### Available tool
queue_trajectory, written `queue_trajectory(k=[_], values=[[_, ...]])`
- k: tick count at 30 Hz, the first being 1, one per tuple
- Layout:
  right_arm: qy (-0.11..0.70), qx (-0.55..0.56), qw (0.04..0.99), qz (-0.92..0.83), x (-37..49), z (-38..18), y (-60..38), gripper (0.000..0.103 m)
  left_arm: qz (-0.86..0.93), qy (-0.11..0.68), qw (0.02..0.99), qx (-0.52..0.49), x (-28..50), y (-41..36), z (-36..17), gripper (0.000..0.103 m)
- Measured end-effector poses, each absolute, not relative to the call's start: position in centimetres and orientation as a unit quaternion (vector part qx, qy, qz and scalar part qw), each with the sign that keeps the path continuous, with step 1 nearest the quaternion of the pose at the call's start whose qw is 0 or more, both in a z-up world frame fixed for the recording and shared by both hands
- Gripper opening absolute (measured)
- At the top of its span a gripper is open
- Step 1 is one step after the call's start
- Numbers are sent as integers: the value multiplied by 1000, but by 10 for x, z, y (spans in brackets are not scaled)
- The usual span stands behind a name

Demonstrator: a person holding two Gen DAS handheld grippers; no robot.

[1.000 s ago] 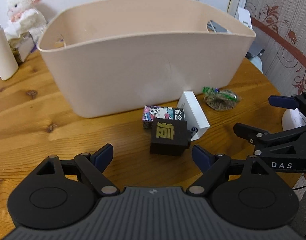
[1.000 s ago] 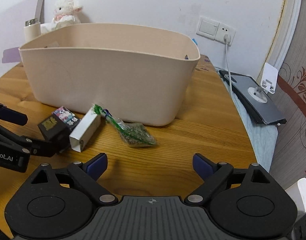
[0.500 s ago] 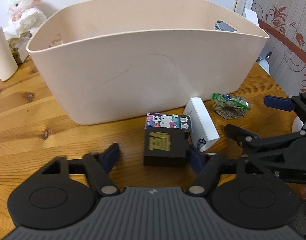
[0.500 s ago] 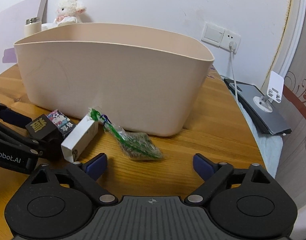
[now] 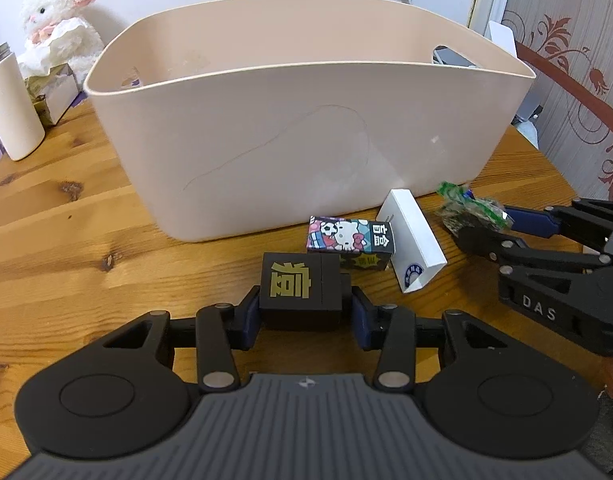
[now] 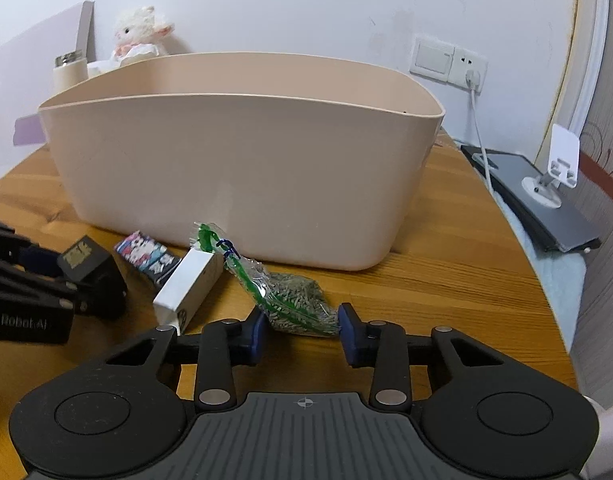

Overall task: Organize objects
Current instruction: 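Grasp the black gold-print box with the left tool while the right tool grasps the green snack bag, then lift the black box and snack bag over the bin and release both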

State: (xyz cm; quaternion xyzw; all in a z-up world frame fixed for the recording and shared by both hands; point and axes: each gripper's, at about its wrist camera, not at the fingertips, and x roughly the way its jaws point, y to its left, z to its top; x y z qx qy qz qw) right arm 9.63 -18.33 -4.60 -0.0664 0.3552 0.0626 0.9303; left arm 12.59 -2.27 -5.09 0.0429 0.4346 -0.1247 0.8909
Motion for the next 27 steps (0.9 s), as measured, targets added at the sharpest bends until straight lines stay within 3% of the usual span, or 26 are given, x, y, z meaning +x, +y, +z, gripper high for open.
queue_trajectory(k=[27], values=[[235, -75, 969, 33, 27, 39, -182, 35, -122, 317, 940, 41, 82, 2, 39, 47]])
